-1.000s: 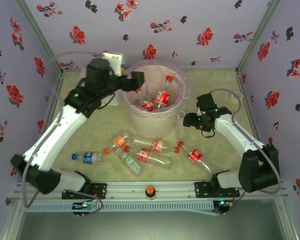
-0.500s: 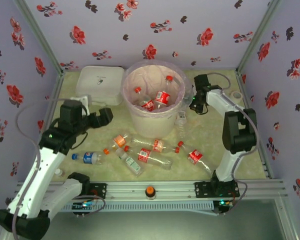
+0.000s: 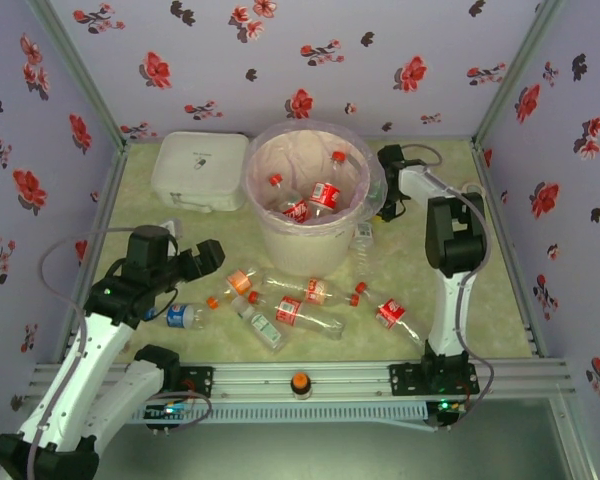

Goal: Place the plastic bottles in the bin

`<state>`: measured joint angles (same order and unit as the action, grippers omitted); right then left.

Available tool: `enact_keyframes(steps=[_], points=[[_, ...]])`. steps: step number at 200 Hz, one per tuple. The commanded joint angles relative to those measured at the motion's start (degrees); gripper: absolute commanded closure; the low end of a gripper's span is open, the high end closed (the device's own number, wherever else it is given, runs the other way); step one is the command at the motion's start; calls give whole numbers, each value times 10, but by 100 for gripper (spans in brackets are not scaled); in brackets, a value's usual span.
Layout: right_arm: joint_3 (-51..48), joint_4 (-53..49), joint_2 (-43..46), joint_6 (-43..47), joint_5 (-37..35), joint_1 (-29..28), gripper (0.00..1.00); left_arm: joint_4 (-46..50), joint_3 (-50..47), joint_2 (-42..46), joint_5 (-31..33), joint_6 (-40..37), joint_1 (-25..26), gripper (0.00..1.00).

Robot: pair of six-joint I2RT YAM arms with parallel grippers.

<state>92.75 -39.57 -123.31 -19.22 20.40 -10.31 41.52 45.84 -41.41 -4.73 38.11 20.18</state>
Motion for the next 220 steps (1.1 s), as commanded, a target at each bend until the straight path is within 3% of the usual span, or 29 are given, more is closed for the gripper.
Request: enact_keyframes(steps=[1,83,146,220], points=[[12,-20,-5,1,-9,15,41,-6,3,1,-6,9,-5,3],[-43,-17,92,16,-72,71,72,-34,-5,-15,-5,20,-5,3],[-75,-38,243,21,-124,119,79,-54,-9,-27,-5,27,-5,3],[12,-39,466,45,-255,129,93,-101,-47,-45,-5,45,-4,5]])
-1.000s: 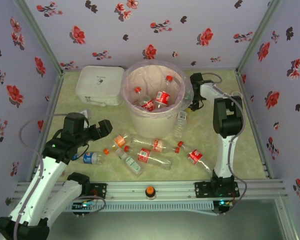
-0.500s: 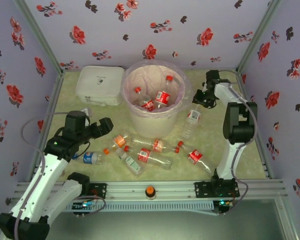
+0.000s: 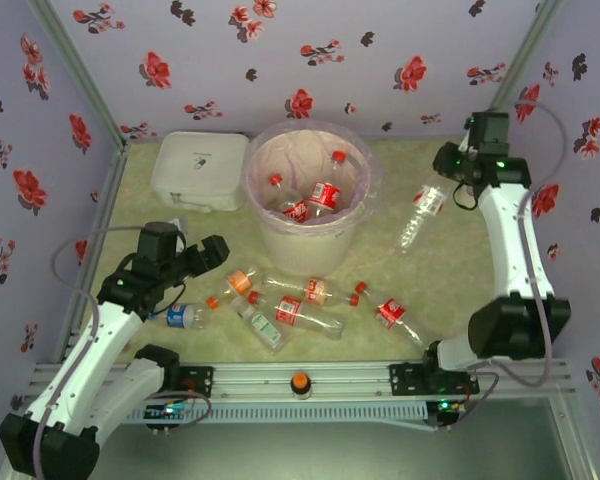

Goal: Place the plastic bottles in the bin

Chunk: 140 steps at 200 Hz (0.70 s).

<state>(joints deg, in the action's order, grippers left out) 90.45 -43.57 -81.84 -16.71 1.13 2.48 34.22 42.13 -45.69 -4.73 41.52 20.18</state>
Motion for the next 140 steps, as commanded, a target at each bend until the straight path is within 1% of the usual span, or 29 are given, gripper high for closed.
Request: enact_keyframes(steps=[1,25,42,56,67,74,96,111,140], points=[[36,2,53,20,-64,2,93,-28,-9,-3,-5,11,-4,5],[58,39,99,17,-74,2,96,-37,-14,-3,-5,14,-5,5],[62,87,129,10,-80,2,98,-42,-18,-3,-5,16,-6,5],[74,112,144,7,-92,2,100,-44,-20,-2,-5,17,-6,5],[90,125,151,2,-86,1,100,-44,-20,-2,-5,17,-6,5],[95,139,154,-5,-76,2,100,-45,-21,-2,-5,16,-6,5],[117,182,153,-35,-3,1,100,-53,-23,-5,-5,17,-6,6],[142,206,141,-57,50,1,100,-57,-22,-10,-5,18,-6,6],[198,221,101,-97,119,0,100,-57,-23,-11,-5,18,-6,6]])
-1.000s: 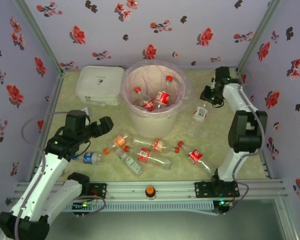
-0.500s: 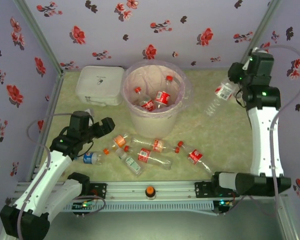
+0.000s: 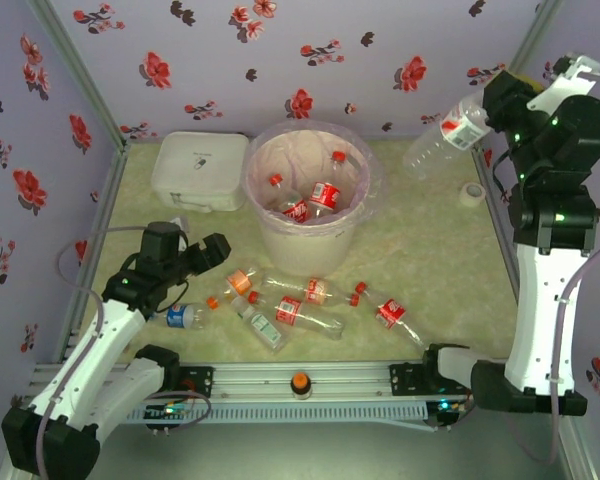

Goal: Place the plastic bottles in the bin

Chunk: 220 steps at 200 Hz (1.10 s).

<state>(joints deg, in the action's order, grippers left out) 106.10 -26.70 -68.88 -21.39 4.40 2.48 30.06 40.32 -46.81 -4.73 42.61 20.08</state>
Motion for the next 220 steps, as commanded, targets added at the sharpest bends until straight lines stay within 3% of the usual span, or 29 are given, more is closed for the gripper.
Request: enact_keyframes(steps=[1,22,84,121,158,220], points=[[43,53,-30,-52,89,0,100,-15,-4,0,-5,7,-5,6],[52,71,-52,-74,123,-19,100,-16,-8,5,-5,10,-5,6],[94,31,-120,-12,89,-151,100,-63,-54,15,-23,44,-5,7],[92,2,-160,28,56,-202,100,-82,-79,14,-32,60,-5,8],[37,5,-183,51,29,-236,100,-87,-91,11,-35,57,-5,8],[-126,112,-206,37,-10,-284,100,-88,-93,6,-40,42,-5,7]])
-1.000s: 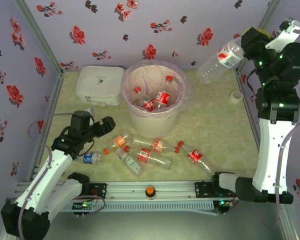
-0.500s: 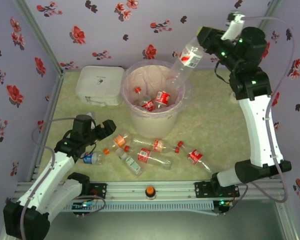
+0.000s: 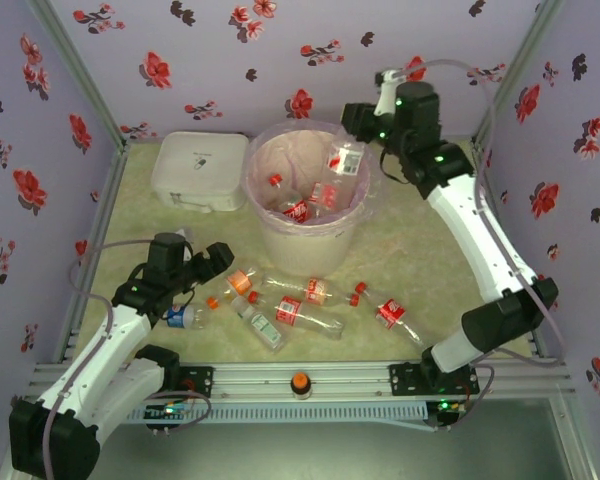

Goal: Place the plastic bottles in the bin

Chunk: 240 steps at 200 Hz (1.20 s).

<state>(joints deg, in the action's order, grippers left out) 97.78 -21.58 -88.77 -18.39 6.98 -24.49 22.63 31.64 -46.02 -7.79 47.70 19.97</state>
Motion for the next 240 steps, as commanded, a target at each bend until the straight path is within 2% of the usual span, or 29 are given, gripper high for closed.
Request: enact_keyframes(steps=[1,46,56,79,114,131,153,204,240], points=[[-45,61,-9,7,-36,-15,100,-14,-6,-3,-9,-9,-4,8],[-136,119,-19,-25,-43,-29,100,-26,-10,-15,-9,-8,-3,7],[-150,129,-18,-26,-43,-32,95,-27,-9,-19,-9,-8,-4,7],[-158,130,-12,-21,-40,-36,77,-29,-7,-24,-9,-10,-4,7],[-140,99,14,9,-44,-38,36,-34,-10,-27,-9,-7,-4,7],[-128,72,28,28,-55,-38,25,-35,-11,-27,-9,-7,-4,7],[-113,39,48,48,-70,-38,20,-34,-9,-27,-9,-8,-4,8],[-78,-29,75,76,-86,-38,18,-35,1,-37,-12,-13,-4,7],[-60,-122,119,123,-132,-38,8,-30,2,-35,-13,-15,-3,7]])
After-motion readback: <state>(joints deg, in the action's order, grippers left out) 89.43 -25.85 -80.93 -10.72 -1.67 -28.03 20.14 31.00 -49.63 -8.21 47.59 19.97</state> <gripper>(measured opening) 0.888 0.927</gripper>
